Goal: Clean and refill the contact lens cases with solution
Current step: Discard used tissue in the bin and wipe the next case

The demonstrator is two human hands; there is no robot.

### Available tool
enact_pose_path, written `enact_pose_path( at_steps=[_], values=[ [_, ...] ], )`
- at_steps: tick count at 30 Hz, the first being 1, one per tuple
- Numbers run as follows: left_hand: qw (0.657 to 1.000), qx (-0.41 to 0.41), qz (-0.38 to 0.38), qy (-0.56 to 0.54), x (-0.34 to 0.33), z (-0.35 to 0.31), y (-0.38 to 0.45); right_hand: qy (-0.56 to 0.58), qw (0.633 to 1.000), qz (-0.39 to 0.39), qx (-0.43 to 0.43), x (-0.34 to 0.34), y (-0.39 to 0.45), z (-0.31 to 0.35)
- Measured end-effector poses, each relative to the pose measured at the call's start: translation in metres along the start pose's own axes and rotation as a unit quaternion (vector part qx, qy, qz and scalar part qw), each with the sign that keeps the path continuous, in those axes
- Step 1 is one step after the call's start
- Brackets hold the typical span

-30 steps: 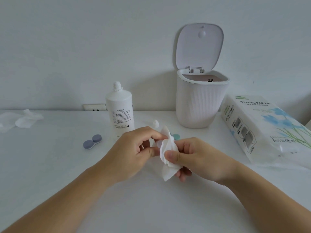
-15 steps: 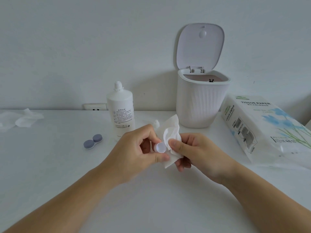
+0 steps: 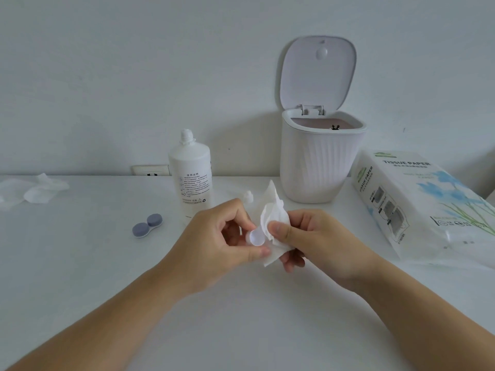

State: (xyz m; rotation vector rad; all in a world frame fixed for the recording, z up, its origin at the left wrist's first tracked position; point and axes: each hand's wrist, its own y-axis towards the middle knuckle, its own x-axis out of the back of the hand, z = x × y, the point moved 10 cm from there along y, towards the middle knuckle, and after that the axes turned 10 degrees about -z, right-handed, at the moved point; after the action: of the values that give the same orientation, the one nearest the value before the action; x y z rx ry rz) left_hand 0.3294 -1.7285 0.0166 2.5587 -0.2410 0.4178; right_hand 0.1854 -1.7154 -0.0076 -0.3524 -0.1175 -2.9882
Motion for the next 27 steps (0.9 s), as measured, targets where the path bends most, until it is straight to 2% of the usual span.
enact_pose_path(
  at_steps=[3,7,11,16,22,27],
  values=[
    [1.0,-0.005,-0.011,0.012,0.002,0.0,0.0,0.005,1.0,0.002,-0.012,-0.001,-0.001,-0.003],
    [0.998,-0.018,-0.038,0.053,0.012,0.0,0.005,-0.001,0.998,0.054,-0.03,-0.013,-0.006,-0.004],
    [0.995,-0.034,-0.015,0.088,0.008,-0.002,0.005,-0.048,0.995,0.081,-0.036,-0.02,-0.01,-0.007],
    [0.999,0.026,0.004,0.032,0.004,0.009,0.003,-0.05,0.997,0.059,-0.026,-0.012,-0.008,-0.005],
    [0.999,0.023,0.032,-0.001,-0.007,0.003,-0.003,-0.041,0.999,0.021,-0.001,-0.004,-0.005,0.002],
    [0.999,0.022,0.024,0.017,0.003,0.006,0.001,-0.054,0.996,0.063,-0.01,-0.012,-0.01,0.001]
  ],
)
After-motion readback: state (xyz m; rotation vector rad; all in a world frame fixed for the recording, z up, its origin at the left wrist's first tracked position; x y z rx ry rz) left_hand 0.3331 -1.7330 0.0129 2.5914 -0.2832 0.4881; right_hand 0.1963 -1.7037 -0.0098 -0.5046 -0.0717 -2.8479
